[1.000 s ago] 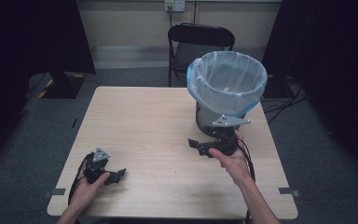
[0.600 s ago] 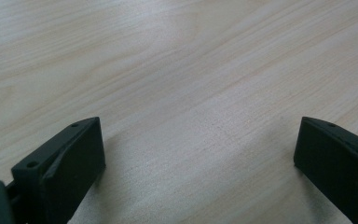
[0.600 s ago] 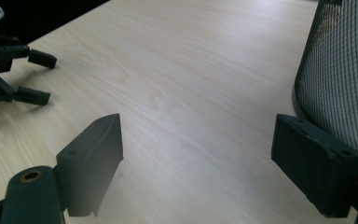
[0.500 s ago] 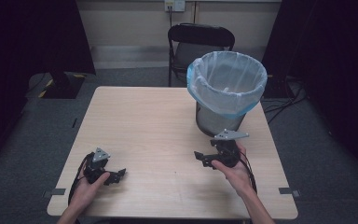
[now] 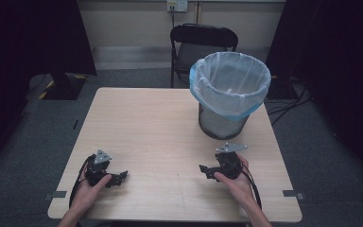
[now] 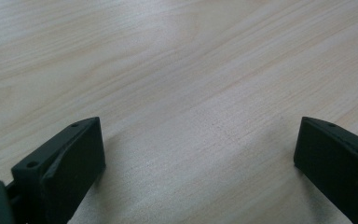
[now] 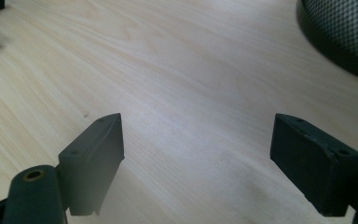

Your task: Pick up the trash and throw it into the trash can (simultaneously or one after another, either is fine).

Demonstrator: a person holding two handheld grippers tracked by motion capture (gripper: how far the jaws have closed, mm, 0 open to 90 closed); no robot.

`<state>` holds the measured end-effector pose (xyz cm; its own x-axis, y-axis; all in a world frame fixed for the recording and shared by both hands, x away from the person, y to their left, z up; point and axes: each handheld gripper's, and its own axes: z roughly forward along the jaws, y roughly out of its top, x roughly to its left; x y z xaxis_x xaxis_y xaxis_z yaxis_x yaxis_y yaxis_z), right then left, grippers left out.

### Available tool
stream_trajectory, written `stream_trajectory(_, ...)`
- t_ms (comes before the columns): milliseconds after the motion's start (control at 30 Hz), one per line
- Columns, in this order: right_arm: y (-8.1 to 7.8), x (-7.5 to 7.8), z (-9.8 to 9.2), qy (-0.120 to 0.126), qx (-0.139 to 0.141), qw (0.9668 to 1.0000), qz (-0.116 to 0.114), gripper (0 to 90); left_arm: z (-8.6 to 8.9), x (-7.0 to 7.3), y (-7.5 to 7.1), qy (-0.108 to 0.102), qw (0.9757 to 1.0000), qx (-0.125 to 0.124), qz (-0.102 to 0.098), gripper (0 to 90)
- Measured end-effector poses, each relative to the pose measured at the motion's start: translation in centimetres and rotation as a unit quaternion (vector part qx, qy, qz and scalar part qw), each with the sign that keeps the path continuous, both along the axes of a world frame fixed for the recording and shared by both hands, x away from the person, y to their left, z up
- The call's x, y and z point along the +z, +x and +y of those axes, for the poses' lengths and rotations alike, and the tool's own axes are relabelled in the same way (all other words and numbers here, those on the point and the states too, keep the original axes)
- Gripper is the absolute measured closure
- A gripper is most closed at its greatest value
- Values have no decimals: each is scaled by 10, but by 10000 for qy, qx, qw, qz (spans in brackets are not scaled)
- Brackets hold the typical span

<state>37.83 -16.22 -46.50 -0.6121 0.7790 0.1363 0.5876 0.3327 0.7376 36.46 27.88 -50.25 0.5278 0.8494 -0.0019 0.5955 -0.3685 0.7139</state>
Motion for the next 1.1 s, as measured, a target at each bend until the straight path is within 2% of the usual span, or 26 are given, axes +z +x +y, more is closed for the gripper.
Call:
stream_trajectory(200, -3, -14, 3, -147, -12, 9998, 123, 169, 0, 0, 0, 3, 10000, -3, 1, 13)
stream_trajectory(433, -8, -25, 9, -366, 6, 9992, 162, 172, 0, 0, 0, 3, 10000, -2, 1, 13)
stream_trajectory(500, -11, -27, 12, -497, -17, 9987, 85, 166, 0, 0, 0, 2, 10000, -2, 1, 13)
stream_trajectory(567, -13, -29, 13, -528, -53, 9986, -18, 160, 0, 0, 0, 1, 10000, -1, 1, 13)
stream_trajectory(667, -18, -34, 17, -667, -106, 9973, -294, 146, 0, 0, 0, 13, 10000, -14, 6, 13)
stream_trajectory(1100, -20, -36, 17, -633, -156, 9971, -384, 143, 0, 0, 0, -3, 10000, 0, -4, 13)
